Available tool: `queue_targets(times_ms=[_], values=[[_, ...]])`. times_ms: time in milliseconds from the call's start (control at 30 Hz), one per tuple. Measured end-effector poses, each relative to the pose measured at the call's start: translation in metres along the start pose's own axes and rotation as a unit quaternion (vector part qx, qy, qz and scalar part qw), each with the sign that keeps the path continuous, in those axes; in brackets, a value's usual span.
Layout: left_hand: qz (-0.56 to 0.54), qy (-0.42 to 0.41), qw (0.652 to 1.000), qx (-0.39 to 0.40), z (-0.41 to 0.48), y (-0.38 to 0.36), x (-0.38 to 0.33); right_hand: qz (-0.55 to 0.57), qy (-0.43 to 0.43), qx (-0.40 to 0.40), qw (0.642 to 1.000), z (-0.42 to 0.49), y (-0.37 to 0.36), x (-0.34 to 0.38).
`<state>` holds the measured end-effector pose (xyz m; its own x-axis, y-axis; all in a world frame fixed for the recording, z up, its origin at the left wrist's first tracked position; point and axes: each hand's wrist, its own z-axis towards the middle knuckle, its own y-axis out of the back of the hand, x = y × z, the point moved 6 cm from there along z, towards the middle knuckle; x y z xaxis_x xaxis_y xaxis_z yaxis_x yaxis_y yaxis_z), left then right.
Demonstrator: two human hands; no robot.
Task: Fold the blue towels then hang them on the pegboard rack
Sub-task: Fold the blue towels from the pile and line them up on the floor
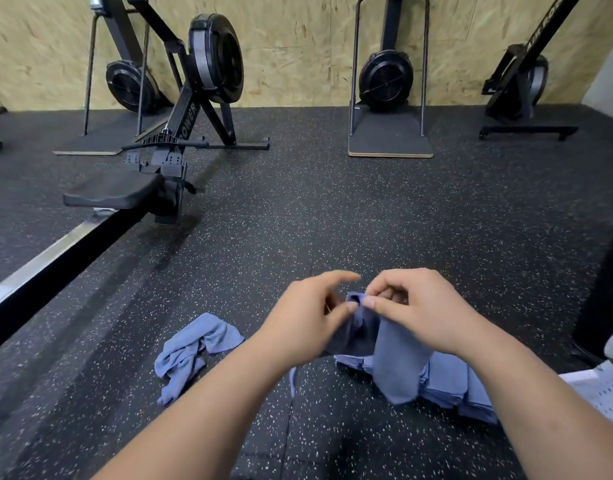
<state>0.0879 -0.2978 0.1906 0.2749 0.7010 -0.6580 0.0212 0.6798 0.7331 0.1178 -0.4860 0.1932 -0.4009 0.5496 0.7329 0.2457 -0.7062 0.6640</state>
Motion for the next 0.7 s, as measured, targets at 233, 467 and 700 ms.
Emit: queue_targets(times_ms=[233,467,700], values=[[-0.04,0.022,0.999,-0.02,0.002,0.0,0.001,0.043,0.001,0.013,0.999,0.002,-0.002,-0.004],[-0.11,0.138,0.972,-0.152,0.009,0.024,0.041,0.055,-0.048,-0.014,0.997,-0.001,0.025,-0.03],[-0.094,0.188,0.949,-0.235,0.005,0.042,0.057,-0.045,-0.089,-0.07,0.993,-0.008,0.053,-0.044]])
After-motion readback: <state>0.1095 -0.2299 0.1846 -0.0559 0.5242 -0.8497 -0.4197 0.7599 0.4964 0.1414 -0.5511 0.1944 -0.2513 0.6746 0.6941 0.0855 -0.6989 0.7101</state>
